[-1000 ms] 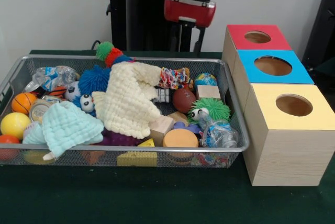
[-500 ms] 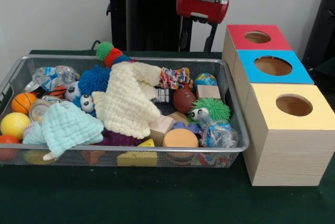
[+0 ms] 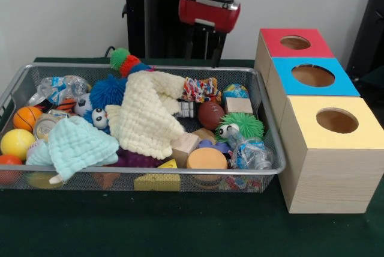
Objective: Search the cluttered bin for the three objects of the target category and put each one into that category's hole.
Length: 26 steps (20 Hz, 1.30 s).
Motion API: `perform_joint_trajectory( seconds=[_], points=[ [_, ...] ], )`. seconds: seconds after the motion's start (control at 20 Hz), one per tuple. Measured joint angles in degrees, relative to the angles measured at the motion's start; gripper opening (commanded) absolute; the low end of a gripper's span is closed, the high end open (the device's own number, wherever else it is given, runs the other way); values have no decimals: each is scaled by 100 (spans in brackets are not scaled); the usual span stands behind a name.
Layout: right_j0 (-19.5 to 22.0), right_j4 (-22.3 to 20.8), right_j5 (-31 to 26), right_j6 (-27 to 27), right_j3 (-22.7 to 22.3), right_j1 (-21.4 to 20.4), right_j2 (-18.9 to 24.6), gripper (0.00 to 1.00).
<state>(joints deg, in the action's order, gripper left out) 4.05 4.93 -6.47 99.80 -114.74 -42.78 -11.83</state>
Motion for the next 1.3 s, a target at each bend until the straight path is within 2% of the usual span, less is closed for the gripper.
perform_joint_trajectory(
  seconds=[0.25,0.4,0.5,0.75,0.8,1.3],
  points=[
    [338,-34,79,0,-1,0,9,100],
    [669,-71,80,0,-1,-40,31,100],
    [1067,-71,96,0,-1,-77,76,100],
    [1482,-71,282,0,-3,-83,104,100],
    [1640,-71,461,0,-4,-84,105,100],
    [2045,51,1379,28,-20,36,110,100]
  ],
)
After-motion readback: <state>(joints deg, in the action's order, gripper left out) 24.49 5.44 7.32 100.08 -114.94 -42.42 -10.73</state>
